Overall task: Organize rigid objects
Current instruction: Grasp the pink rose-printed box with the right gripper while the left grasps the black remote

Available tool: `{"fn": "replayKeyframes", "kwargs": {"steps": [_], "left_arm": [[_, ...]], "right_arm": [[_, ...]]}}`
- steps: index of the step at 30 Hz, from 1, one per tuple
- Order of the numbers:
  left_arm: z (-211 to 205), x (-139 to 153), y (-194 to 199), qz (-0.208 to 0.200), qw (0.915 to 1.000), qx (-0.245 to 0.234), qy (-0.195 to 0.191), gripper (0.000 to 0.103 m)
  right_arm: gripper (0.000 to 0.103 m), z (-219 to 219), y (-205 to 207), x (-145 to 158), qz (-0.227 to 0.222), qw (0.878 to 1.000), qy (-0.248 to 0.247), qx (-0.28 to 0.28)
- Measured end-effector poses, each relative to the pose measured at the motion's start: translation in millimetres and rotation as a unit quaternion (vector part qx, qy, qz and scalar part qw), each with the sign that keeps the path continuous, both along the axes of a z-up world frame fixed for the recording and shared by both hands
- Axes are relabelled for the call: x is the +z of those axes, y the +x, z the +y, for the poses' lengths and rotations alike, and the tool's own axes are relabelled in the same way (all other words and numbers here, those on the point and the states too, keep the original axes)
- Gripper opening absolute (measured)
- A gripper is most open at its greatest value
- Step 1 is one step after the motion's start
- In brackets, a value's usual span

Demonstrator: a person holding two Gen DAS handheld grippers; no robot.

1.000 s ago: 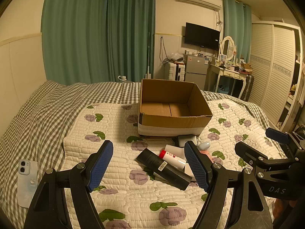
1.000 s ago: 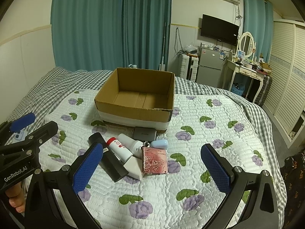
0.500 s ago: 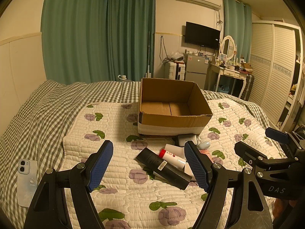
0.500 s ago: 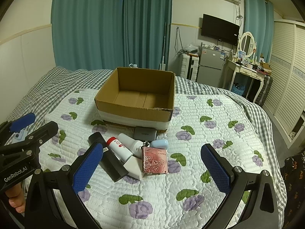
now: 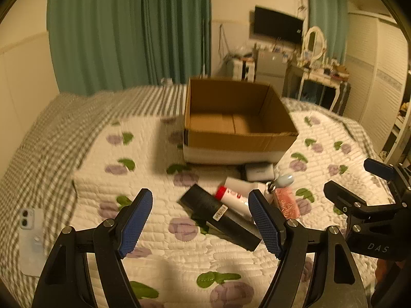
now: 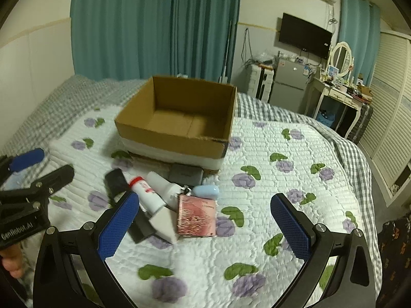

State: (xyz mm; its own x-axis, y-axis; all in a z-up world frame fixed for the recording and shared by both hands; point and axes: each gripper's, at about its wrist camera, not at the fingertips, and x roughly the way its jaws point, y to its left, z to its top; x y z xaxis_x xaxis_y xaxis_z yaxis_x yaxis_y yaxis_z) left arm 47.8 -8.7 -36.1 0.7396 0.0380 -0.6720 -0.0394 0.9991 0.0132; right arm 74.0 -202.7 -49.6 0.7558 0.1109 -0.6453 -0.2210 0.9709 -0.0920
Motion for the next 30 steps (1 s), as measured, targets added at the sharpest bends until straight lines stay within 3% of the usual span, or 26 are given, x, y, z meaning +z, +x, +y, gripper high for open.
{"fn": "replayKeyframes", "kwargs": {"steps": [7,10,13,19,22,23,24,25,30], "left_arm": [[-4.3,-44.2,36.3,0.069,0.9974,0.02,-0.009,0.08],[-7.0,-58.9,43.4,0.086,0.996,0.022,-0.005,0.08],[-7.8,-70.8,48.7,0.103,0.9944,0.023,-0.004,0.08],[-13.9,-89.5,60.4,0.135,0.9905,0.02,-0.012,0.08],[-18.0,-97.4,64.1,0.152,0.9882,0.014,-0.017,0.08],[-19.1,-98.1,65.1,0.155,0.9876,0.011,-0.021,0.08],[-20.4,-99.3,66.8,0.16,0.9868,0.009,-0.024,0.08],[-22.2,-101.1,68.8,0.166,0.9856,0.007,-0.028,0.08],[-23.6,-115.0,78.6,0.205,0.9769,0.012,-0.06,0.077]], "right_arm": [[0.097,-5.4,46.3,-48.1,0.07,0.997,-0.009,0.016],[0.095,-2.3,64.0,-74.3,0.109,0.994,0.003,0.023],[0.087,-0.2,81.0,-99.5,0.144,0.989,0.01,0.024],[0.086,-9.5,107.2,-133.4,0.203,0.977,0.058,0.019],[0.086,-16.7,116.5,-140.7,0.217,0.972,0.085,0.014],[0.082,-17.8,116.8,-140.9,0.219,0.971,0.09,0.015],[0.072,-18.0,115.4,-140.2,0.219,0.971,0.095,0.021],[0.07,-17.4,113.7,-139.1,0.217,0.971,0.096,0.026],[0.07,-26.2,103.1,-133.9,0.196,0.976,0.091,0.017]]}}
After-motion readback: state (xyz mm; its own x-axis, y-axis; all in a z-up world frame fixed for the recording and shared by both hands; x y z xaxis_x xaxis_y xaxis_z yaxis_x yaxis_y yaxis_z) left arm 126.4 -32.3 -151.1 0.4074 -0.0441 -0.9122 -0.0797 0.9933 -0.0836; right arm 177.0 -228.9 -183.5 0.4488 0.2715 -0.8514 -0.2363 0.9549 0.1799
